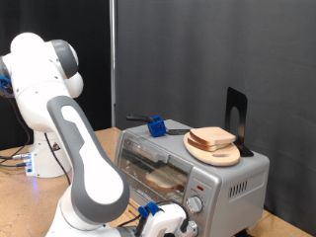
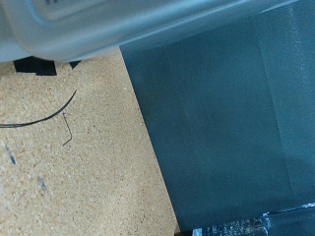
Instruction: Make a piece of toast with the oven
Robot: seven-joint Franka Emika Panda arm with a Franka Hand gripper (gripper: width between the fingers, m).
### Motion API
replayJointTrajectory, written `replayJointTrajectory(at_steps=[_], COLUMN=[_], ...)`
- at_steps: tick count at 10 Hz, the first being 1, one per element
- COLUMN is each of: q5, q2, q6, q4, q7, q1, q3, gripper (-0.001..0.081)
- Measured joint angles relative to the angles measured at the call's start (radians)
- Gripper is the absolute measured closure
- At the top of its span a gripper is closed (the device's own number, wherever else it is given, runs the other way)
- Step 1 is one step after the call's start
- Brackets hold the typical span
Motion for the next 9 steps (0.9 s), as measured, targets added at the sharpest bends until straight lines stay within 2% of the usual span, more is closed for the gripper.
replayJointTrajectory(at_steps=[2,4,9], q5=[-0.003,-0.005,-0.006], q2=[-0.006,-0.031,-0.055], q6=[0.011,0.052,0.096], q4=[-0.006,-0.036,-0.078], q7=[-0.029,-0.084,-0.133], q1=[0.001,0.006,0.011], q3=[0.000,0.000,0.008], gripper=[0.0124,0.0124,0.0124])
